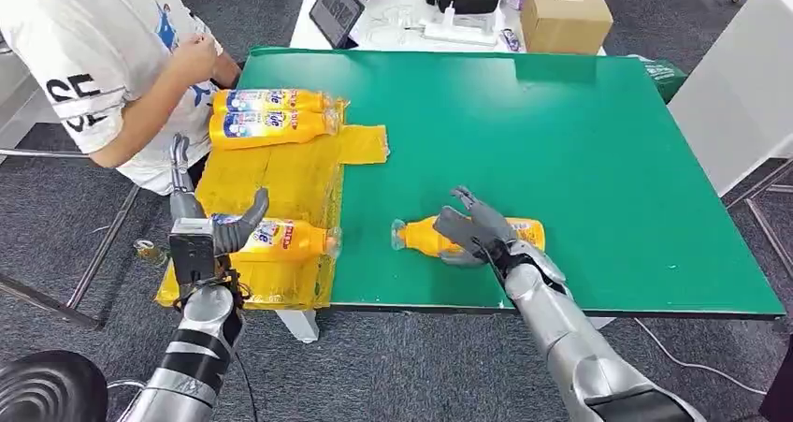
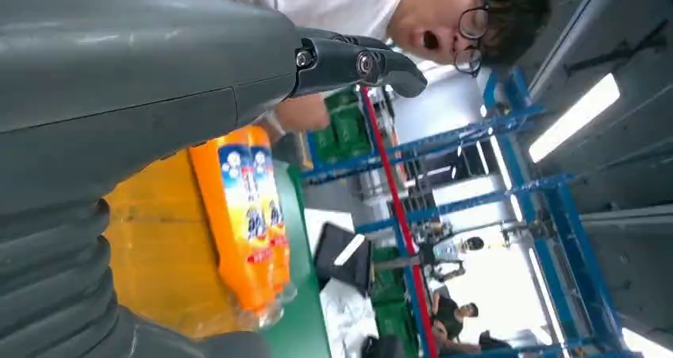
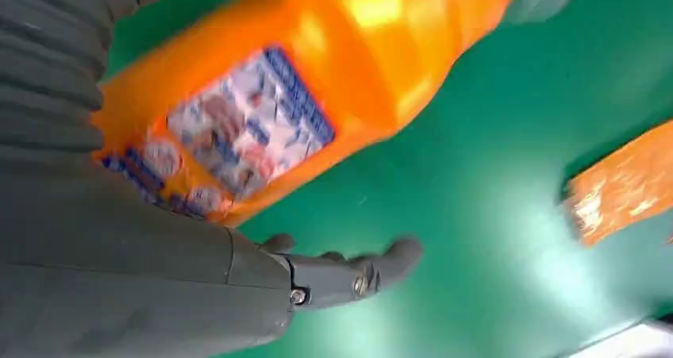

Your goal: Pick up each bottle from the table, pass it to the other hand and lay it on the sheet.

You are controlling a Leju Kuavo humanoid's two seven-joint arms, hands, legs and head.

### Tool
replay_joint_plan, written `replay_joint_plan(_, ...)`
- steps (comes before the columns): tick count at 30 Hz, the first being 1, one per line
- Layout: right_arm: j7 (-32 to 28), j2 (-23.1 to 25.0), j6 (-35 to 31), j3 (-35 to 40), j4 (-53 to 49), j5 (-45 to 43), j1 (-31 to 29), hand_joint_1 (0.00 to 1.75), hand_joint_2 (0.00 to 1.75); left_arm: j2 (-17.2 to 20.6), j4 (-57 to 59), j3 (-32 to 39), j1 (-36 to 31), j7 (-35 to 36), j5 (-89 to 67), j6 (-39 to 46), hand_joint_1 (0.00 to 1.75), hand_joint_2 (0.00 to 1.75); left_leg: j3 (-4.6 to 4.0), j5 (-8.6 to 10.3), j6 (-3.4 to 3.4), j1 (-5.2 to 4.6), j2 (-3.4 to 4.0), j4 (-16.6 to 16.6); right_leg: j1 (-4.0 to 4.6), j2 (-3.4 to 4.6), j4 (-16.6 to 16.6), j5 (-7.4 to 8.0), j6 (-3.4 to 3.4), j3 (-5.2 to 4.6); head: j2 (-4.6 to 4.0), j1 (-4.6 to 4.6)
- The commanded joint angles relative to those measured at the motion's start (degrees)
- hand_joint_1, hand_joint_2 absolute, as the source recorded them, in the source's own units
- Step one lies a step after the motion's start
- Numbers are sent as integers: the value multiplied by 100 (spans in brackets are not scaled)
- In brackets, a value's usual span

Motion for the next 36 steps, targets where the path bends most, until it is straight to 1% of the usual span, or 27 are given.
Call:
replay_joint_plan(1, -282, -463, 874, 497, 896, -279, -557, 0, 175, 32, 602, -231, -301, 30, 135, -103, 0, 175, 13, -1, 7, 1, -4, -2, 5, -13, -4, -3, -14, 17, 0, 4)
replay_joint_plan(5, -245, -611, 937, 671, 816, -233, -618, 0, 175, 30, 624, -254, -306, 30, 153, -127, 0, 175, 7, -1, 7, 1, 0, 1, 4, -9, -2, -2, -11, 11, 0, 2)
replay_joint_plan(7, -223, -711, 939, 771, 731, -192, -660, 0, 175, 23, 659, -248, -303, 30, 158, -147, 0, 175, 21, -4, 12, 4, 7, -2, 10, -9, -9, -3, -22, 28, 0, 2)
replay_joint_plan(8, -223, -711, 939, 771, 731, -192, -660, 0, 175, 23, 659, -248, -303, 30, 158, -147, 0, 175, 8, -1, 7, 0, -1, 0, 3, -9, -3, -2, -10, 14, 0, 4)
replay_joint_plan(9, -218, -767, 962, 826, 685, -172, -675, 0, 175, 22, 673, -249, -297, 30, 156, -156, 0, 175, 17, -3, 11, 3, 2, -2, 8, -10, -8, -3, -16, 24, 0, 0)
replay_joint_plan(12, -218, -767, 962, 826, 685, -172, -675, 0, 175, 22, 673, -249, -297, 30, 156, -156, 0, 175, 12, -2, 9, 0, 3, 0, 3, -7, -2, -2, -10, 17, 0, 4)
replay_joint_plan(14, -218, -767, 962, 826, 685, -172, -675, 0, 175, 22, 673, -249, -297, 30, 156, -156, 0, 175, 24, -7, 13, 5, 10, -1, 11, -5, -9, -4, -21, 30, 0, 2)
replay_joint_plan(15, -191, -822, 959, 899, 640, -124, -696, 0, 175, 19, 717, -243, -297, 30, 158, -166, 0, 175, 30, -10, 14, 5, 14, -3, 12, -3, -9, -5, -25, 35, 0, 2)
replay_joint_plan(17, -193, -890, 962, 937, 583, -120, -692, 0, 175, 16, 734, -246, -291, 30, 147, -171, 0, 175, 13, -1, 9, 0, 4, -1, 4, -5, -3, -1, -10, 15, 0, 2)
replay_joint_plan(18, -211, -1010, 977, 999, 463, -106, -689, 0, 175, 22, 727, -244, -270, 30, 145, -179, 0, 175, 16, -2, 11, 0, 3, -2, 5, -9, -4, -2, -14, 20, 0, 0)
replay_joint_plan(19, -211, -1010, 977, 999, 463, -106, -689, 0, 175, 22, 727, -244, -270, 30, 145, -179, 0, 175, 21, -5, 13, 3, 6, 0, 9, -9, -6, -4, -18, 25, 0, 2)
replay_joint_plan(20, -229, -1155, 1091, 1062, 199, -196, -610, 0, 175, 24, 723, -240, -250, 30, 144, -188, 0, 175, 13, -2, 11, 1, 2, 1, 6, -10, -4, -2, -13, 18, 0, 0)
replay_joint_plan(22, -205, -1214, 1119, 1085, 114, -233, -566, 0, 175, 12, 759, -230, -256, 30, 148, -219, 0, 175, 22, -6, 17, 4, 4, 1, 10, -12, -9, -4, -19, 30, 0, 0)
replay_joint_plan(24, -122, -1281, 1190, 1192, 1, -261, -494, 0, 175, -13, 780, -231, -262, 30, 130, -239, 0, 175, 10, -1, 10, -1, 1, 0, 3, -8, -4, -1, -8, 15, 0, 2)
replay_joint_plan(31, -88, -1355, 1246, 1283, -12, -283, -434, 0, 175, -32, 833, -244, -279, 30, 106, -264, 0, 175, 19, -3, 10, 1, 2, -3, 6, -10, -8, -3, -16, 25, 0, 0)
replay_joint_plan(33, -77, -1366, 1264, 1310, -17, -279, -449, 0, 175, -28, 844, -244, -283, 30, 103, -276, 0, 175, 10, -1, 8, 2, 2, 0, 5, -7, -5, 0, -9, 14, 0, 0)
replay_joint_plan(36, -18, -1523, 1380, 1511, -30, -309, -476, 0, 175, -45, 913, -212, -301, 30, 145, -329, 0, 175, 19, -5, 12, 2, 8, 0, 7, -4, -7, -2, -15, 23, 0, 2)
